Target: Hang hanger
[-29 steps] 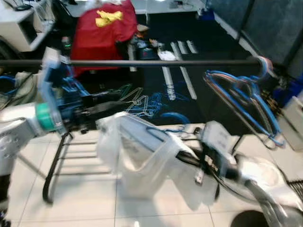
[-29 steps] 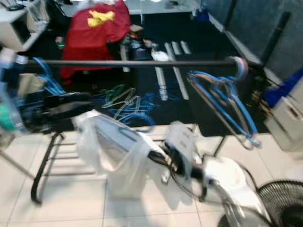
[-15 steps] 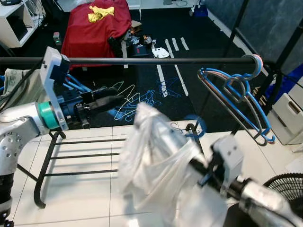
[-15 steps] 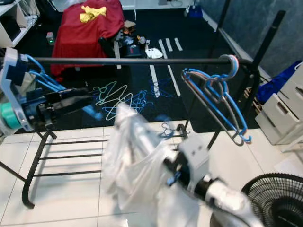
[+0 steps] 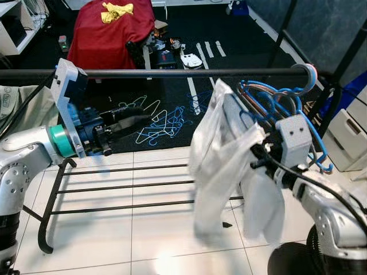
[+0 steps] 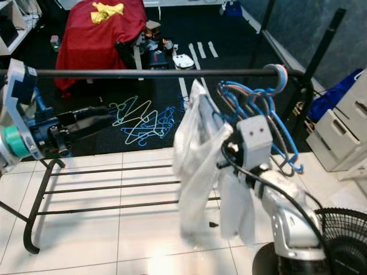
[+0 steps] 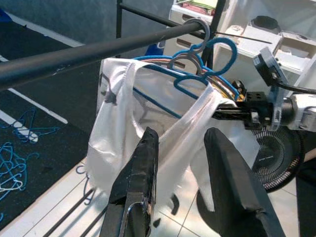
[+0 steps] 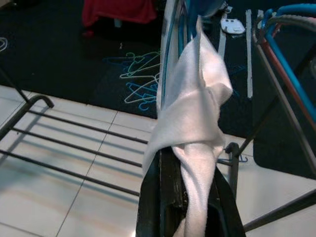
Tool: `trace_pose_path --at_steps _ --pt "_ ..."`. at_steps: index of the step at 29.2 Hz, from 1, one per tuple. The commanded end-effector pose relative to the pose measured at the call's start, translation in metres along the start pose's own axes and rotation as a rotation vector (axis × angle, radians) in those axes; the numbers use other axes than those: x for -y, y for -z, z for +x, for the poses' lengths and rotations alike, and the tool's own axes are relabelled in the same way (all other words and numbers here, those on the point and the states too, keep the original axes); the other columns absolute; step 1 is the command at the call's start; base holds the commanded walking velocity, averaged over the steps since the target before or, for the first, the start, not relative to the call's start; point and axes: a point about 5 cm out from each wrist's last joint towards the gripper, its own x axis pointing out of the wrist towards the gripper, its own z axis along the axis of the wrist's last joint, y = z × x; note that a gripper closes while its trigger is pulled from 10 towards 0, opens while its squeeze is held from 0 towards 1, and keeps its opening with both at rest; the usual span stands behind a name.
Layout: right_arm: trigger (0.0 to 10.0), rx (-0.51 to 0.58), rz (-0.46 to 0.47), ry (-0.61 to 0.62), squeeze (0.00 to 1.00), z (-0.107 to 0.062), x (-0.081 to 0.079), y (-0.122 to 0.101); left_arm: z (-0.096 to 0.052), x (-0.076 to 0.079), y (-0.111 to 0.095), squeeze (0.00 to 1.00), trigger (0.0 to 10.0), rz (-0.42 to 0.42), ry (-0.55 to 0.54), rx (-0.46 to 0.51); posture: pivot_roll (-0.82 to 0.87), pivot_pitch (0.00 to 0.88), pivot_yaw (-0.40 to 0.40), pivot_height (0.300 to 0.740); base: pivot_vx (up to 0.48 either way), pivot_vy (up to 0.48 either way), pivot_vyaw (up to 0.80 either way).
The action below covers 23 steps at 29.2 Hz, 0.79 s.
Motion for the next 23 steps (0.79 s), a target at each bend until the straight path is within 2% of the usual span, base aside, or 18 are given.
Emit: trace_pose_path --at_steps 1,2,3,4,7,9,11,12,13,15,17,18,20,23 --pt "0.0 0.034 0.008 -0.01 0.0 0.016 0.003 -0.009 0.0 0.005 0.003 0.0 10.0 0.015 -0.004 -0.011 -0.03 0.079 0.107 0.74 0.0 0.0 0.0" --pt "0.0 0.034 0.008 -0.01 0.0 0.016 0.003 -0.009 0.0 0.005 0.003 0.0 10.0 0.015 -0.004 -0.011 -0.03 0.079 0.107 0.74 0.0 0.0 0.0" --pt "0.0 0.041 0.004 -0.018 0.0 0.027 0.004 -0.014 0.0 0.008 0.004 0.0 10.0 0.017 -0.008 -0.011 -0.02 0.078 0.102 0.74 0.0 0.0 0.0" --pt "0.0 0.041 0.004 -0.018 0.0 0.027 0.004 -0.014 0.0 0.008 0.004 0.0 10.0 0.017 -0.008 -0.011 -0.02 0.078 0.102 0.74 0.0 0.0 0.0" --pt "0.0 0.041 0.013 -0.042 0.0 0.046 0.005 -0.023 -0.002 0.016 0.016 0.0 10.0 0.044 -0.033 -0.04 -0.01 0.08 0.087 0.74 0.0 0.0 0.0" --pt "0.0 0.04 0.015 -0.04 0.0 0.051 0.005 -0.024 -0.003 0.019 0.023 0.0 10.0 0.047 -0.055 -0.046 -0.01 0.083 0.083 0.74 0.0 0.0 0.0" --pt "0.0 0.042 0.007 -0.047 0.0 0.06 0.006 -0.029 -0.004 0.019 0.037 0.0 10.0 0.108 -0.216 -0.037 -0.01 0.087 0.067 0.74 0.0 0.0 0.0" --pt "0.0 0.042 0.007 -0.047 0.0 0.06 0.006 -0.029 -0.004 0.019 0.037 0.0 10.0 0.108 -0.216 -0.037 -0.01 0.087 0.067 0.74 0.0 0.0 0.0" --pt "0.0 0.04 0.013 -0.059 0.0 0.063 0.006 -0.03 -0.004 0.018 0.042 0.0 10.0 0.168 -0.315 -0.031 0.0 0.089 0.058 0.74 0.0 0.0 0.0" --pt "0.0 0.04 0.013 -0.059 0.0 0.063 0.006 -0.03 -0.004 0.018 0.042 0.0 10.0 0.168 -0.315 -0.031 0.0 0.089 0.058 0.74 0.0 0.0 0.0" --pt "0.0 0.022 0.033 -0.065 0.0 0.068 0.007 -0.027 -0.002 0.024 0.049 0.0 10.0 0.32 -0.444 -0.035 0.01 0.092 0.041 0.74 0.0 0.0 0.0" --pt "0.0 0.015 0.035 -0.063 0.0 0.069 0.009 -0.025 0.0 0.029 0.051 0.0 10.0 0.338 -0.47 -0.029 0.01 0.092 0.041 0.74 0.0 0.0 0.0" --pt "0.0 0.013 0.04 -0.059 0.0 0.071 0.01 -0.024 0.002 0.033 0.053 0.0 10.0 0.341 -0.482 -0.024 0.01 0.093 0.04 0.74 0.0 0.0 0.0" --pt "0.0 0.017 0.035 -0.051 0.0 0.076 0.016 -0.025 0.007 0.041 0.058 0.0 10.0 0.304 -0.477 -0.016 0.01 0.092 0.033 0.74 0.0 0.0 0.0"
